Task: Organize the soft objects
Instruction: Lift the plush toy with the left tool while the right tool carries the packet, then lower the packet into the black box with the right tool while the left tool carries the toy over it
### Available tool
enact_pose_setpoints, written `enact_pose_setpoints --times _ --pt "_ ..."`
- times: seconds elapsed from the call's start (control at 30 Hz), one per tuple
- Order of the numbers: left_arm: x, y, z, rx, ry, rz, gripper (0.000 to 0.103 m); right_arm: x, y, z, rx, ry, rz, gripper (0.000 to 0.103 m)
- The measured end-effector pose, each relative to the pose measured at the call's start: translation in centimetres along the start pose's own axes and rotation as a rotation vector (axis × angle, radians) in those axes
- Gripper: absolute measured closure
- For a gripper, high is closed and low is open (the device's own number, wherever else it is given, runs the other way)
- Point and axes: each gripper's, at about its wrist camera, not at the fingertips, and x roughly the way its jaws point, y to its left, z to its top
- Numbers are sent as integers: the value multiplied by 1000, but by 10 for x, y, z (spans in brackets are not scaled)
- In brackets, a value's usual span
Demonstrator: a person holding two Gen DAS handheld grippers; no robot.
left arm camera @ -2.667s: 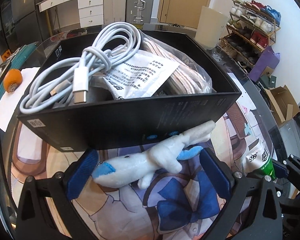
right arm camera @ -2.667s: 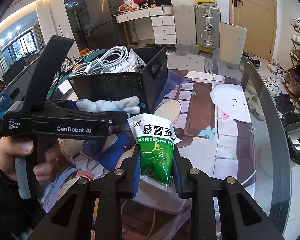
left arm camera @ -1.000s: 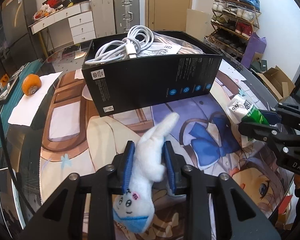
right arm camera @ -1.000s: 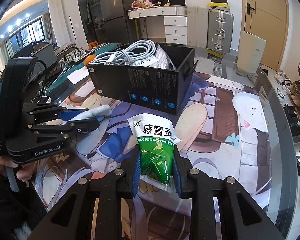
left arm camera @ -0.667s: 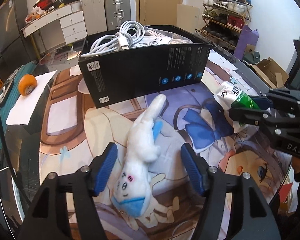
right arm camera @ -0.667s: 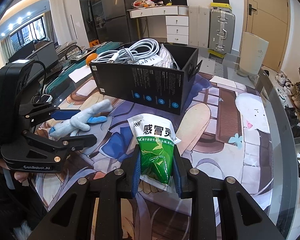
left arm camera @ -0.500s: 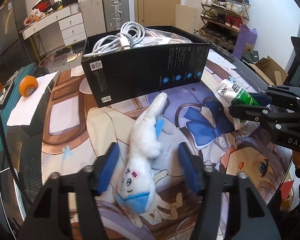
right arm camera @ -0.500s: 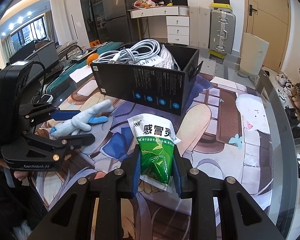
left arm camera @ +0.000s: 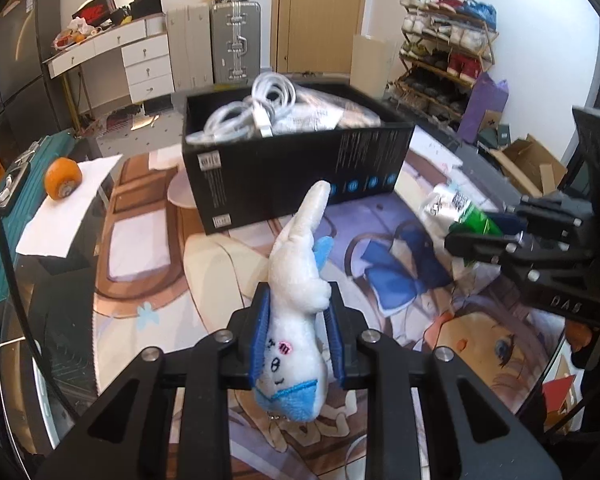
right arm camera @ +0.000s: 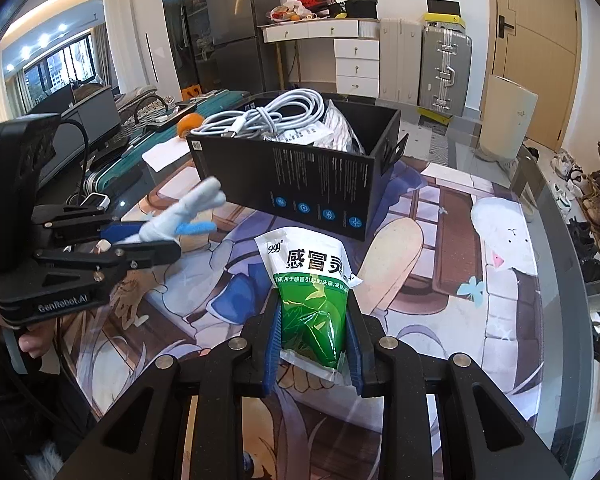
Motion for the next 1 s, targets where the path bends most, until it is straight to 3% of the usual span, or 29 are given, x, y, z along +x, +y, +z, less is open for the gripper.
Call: enact_pose_setpoints --times 0.27,0.6,1.0 --pt "-15 7 17 -36 -69 -19 79 -11 1 8 16 -53 1 76" --pt "-27 20 54 -69 -146 -13 79 -17 3 53 32 -136 -17 76" --pt "-9 39 92 -105 -162 -2 79 9 -7 101 30 -141 -19 76"
